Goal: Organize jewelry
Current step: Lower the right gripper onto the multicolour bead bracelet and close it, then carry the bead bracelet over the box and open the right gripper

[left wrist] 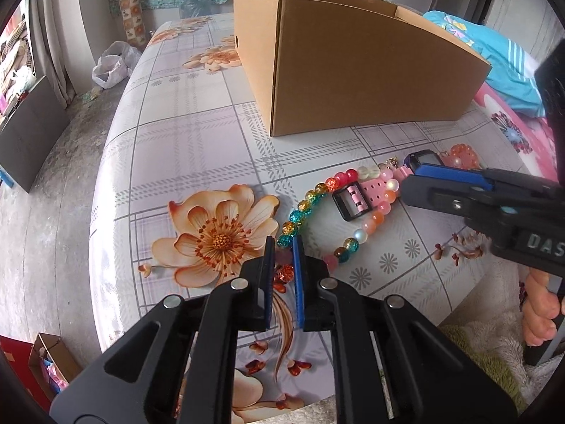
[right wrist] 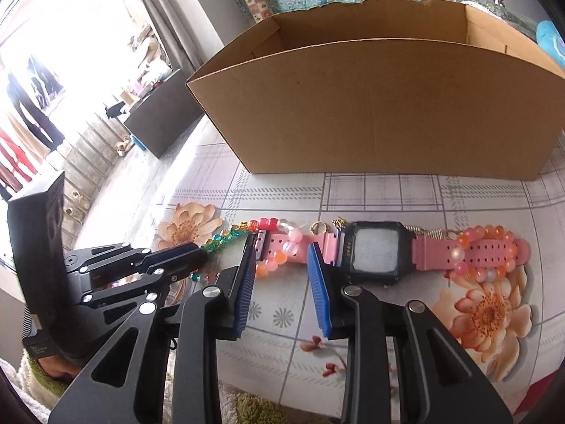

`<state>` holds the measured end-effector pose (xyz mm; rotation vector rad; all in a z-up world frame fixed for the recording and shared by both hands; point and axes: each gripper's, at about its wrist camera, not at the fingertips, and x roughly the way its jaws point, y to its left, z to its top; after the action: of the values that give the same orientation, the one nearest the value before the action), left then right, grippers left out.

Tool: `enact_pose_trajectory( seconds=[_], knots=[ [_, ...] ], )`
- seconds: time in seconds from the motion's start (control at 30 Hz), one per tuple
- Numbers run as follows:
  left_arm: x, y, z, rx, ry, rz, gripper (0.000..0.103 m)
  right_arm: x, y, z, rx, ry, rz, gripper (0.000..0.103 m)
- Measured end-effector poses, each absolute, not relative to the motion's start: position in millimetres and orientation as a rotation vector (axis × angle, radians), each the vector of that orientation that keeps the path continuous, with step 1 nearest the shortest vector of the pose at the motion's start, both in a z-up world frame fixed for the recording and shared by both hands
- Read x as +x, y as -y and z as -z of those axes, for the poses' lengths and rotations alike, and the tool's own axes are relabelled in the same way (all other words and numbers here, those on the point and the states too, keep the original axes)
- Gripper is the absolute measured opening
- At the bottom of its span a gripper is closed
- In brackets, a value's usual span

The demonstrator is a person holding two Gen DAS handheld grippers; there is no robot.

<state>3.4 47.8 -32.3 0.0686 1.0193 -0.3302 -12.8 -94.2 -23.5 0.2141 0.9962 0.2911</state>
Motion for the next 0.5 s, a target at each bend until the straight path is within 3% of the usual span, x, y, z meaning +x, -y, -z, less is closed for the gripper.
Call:
enact_pose_trajectory(
  seconds=[0.5],
  knots=[
    [8,-46,32,0.046,-1.021,0.308,0.009,13,67,29,-0.089,-1.036,-0.283,0.014]
  ],
)
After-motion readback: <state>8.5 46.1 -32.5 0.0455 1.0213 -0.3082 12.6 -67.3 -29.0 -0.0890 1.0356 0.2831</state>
